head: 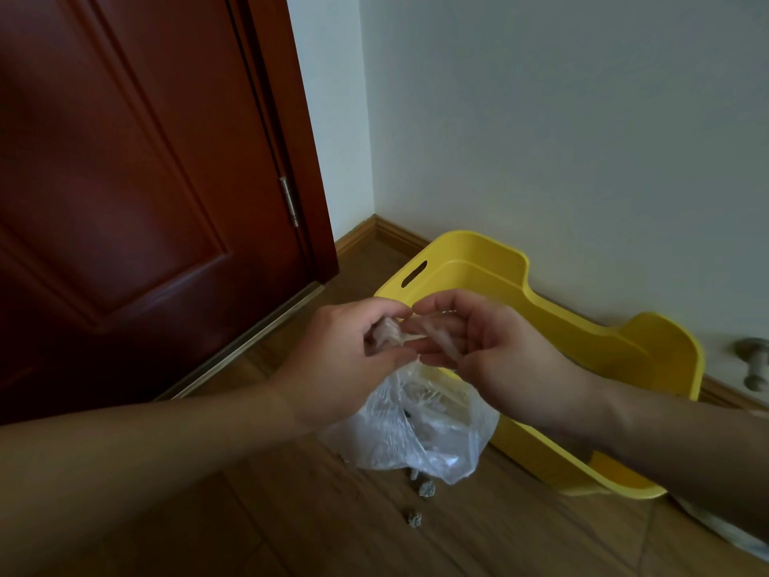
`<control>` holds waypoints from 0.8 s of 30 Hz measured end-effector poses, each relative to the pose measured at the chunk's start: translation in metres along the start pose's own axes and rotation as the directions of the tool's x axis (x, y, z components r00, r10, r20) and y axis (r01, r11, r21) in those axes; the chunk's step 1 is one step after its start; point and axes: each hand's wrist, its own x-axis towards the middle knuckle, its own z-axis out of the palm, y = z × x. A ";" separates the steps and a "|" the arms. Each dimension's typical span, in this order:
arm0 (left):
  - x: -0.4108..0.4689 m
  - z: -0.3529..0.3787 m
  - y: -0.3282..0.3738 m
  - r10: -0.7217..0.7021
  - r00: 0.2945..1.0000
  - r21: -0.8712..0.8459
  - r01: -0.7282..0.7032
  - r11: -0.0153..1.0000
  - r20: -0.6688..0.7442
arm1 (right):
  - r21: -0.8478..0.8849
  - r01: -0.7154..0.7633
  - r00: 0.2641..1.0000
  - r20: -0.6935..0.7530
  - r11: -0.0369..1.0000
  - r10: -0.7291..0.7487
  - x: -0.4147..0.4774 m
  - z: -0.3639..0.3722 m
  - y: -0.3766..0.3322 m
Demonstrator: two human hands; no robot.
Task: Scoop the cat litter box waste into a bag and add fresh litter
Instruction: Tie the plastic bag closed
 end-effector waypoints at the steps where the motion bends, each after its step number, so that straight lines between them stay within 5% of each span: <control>1: 0.000 -0.001 0.000 0.010 1.000 0.002 -0.010 1.000 -0.008 | 0.001 0.000 1.000 0.008 1.000 0.000 -0.002 0.000 0.000; 16: -0.003 -0.003 0.011 0.097 0.992 -0.061 -0.092 0.994 0.076 | -0.237 0.045 0.990 -0.123 0.970 -0.076 -0.002 -0.003 -0.003; 24: -0.001 -0.007 0.019 0.233 0.969 0.121 -0.242 0.963 0.086 | -0.380 0.118 0.987 -0.060 0.917 -0.152 -0.002 -0.004 -0.002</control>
